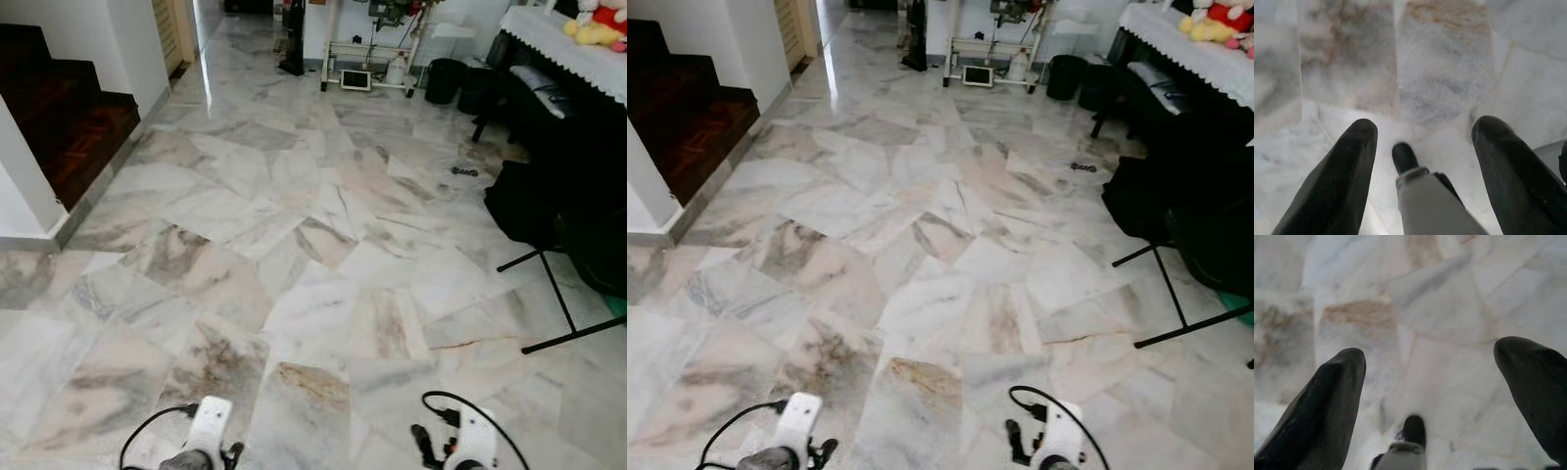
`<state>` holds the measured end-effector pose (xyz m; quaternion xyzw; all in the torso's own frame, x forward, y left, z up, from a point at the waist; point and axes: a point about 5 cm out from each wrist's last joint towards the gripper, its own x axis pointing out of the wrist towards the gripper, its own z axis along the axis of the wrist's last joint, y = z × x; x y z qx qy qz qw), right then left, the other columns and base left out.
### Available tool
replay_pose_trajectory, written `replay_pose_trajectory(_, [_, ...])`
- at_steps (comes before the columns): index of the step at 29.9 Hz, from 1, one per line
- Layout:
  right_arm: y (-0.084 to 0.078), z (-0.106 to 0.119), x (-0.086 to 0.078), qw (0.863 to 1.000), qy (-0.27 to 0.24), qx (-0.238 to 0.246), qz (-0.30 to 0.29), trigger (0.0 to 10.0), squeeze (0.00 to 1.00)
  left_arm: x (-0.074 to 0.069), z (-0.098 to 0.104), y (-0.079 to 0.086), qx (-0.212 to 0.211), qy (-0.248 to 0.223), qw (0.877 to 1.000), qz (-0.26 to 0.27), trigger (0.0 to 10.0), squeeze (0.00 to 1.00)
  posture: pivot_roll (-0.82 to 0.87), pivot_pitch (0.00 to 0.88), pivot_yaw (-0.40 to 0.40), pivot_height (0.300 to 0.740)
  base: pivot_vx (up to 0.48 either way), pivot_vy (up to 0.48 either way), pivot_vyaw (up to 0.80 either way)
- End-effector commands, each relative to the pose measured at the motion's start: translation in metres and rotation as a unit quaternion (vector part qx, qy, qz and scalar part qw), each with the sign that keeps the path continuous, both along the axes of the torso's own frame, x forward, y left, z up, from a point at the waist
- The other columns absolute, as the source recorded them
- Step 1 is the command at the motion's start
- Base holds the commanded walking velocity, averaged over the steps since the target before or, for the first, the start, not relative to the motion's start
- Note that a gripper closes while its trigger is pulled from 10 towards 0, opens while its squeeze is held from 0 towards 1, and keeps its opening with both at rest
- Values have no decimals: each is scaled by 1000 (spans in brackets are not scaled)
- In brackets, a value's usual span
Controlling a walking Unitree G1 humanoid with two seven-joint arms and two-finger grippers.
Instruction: Setting the table
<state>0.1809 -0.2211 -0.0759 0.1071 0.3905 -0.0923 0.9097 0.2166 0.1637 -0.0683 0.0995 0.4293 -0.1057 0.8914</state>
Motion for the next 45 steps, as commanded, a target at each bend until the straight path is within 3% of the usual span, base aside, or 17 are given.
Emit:
replay_pose_trajectory(1, [-8,2,-1,1000,-12,-3,-16,10000,0,-4,-3,-5,4,13,1000,-25,10000,0,-3,0,-34,740,0,0,0])
replay_pose_trajectory(7, [-14,4,-1,998,-24,-17,-50,10000,0,2,1,-7,18,9,997,-70,10000,0,-9,0,-24,740,0,0,0])
replay_pose_trajectory(11, [-11,4,2,997,-22,-24,-65,10000,0,11,7,3,17,-7,999,-34,10000,0,0,0,-88,740,0,0,0])
replay_pose_trajectory(16, [1,3,6,999,-5,-31,-36,10000,0,12,8,14,14,-18,999,23,10000,0,15,0,-119,740,0,0,0])
replay_pose_trajectory(20, [12,1,7,1000,1,-18,-7,10000,0,9,7,23,4,-21,997,68,10000,0,32,0,-94,740,0,0,0])
replay_pose_trajectory(23, [14,-3,1,1000,9,-2,-29,10000,0,3,6,37,14,-16,995,94,10000,0,27,0,-36,740,0,0,0])
replay_pose_trajectory(27, [15,-5,-2,999,11,5,-43,10000,0,3,7,45,16,-14,994,109,10000,0,36,0,-13,740,0,0,0])
replay_pose_trajectory(32, [19,-7,-7,999,13,11,-44,10000,0,6,9,46,21,-10,997,78,10000,0,32,0,7,740,0,0,0])
replay_pose_trajectory(40, [23,-14,-19,998,31,6,-47,10000,0,2,7,46,17,-5,995,100,10000,0,42,0,-7,740,0,0,0])
replay_pose_trajectory(45, [23,-15,-23,998,39,5,-46,10000,0,1,6,44,10,-9,993,114,10000,0,43,0,-16,740,0,0,-768])
